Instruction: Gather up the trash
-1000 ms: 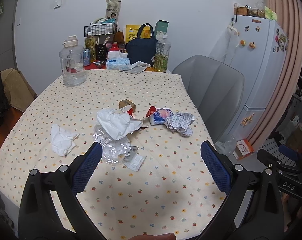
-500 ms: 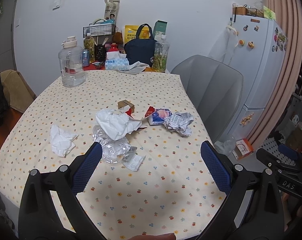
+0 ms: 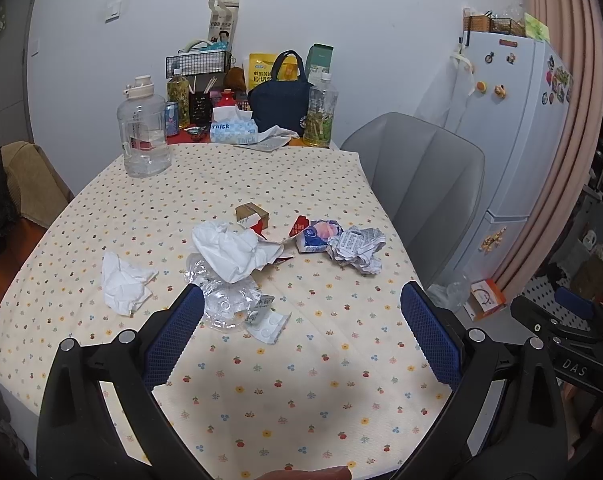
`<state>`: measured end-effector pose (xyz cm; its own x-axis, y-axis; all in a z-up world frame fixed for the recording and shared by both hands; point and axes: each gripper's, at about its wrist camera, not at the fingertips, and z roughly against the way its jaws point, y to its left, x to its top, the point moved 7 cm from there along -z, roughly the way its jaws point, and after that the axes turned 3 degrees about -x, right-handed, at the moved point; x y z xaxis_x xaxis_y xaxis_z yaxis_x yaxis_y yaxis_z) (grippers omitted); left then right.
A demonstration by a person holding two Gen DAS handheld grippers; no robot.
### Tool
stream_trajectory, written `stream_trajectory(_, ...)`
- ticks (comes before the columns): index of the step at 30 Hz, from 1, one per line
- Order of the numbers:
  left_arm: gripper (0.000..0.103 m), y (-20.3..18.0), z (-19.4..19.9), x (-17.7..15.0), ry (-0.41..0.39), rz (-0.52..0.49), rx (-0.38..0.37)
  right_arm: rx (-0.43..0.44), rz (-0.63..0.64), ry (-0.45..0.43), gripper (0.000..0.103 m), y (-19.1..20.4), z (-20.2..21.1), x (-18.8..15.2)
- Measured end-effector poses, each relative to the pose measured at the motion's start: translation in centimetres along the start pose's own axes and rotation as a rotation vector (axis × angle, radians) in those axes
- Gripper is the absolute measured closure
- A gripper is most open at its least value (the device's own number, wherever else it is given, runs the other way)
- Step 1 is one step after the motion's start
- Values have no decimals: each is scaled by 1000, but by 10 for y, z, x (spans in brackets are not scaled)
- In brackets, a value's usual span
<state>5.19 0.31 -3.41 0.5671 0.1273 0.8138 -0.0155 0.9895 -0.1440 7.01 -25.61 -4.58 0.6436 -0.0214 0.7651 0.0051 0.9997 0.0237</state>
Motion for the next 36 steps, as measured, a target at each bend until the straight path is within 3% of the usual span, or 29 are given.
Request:
stream_trajectory(26,6,2,1,0,-4,11,0,42,27,-21,7,6,-4,-2)
stream_trajectory(32,6,12,2,4,-19,47,-4,65,64,-28,7,16,-8,2)
stream_trajectory(36,6,31,3,8,-42,105,38,105,63,-33,7,25,-13,8)
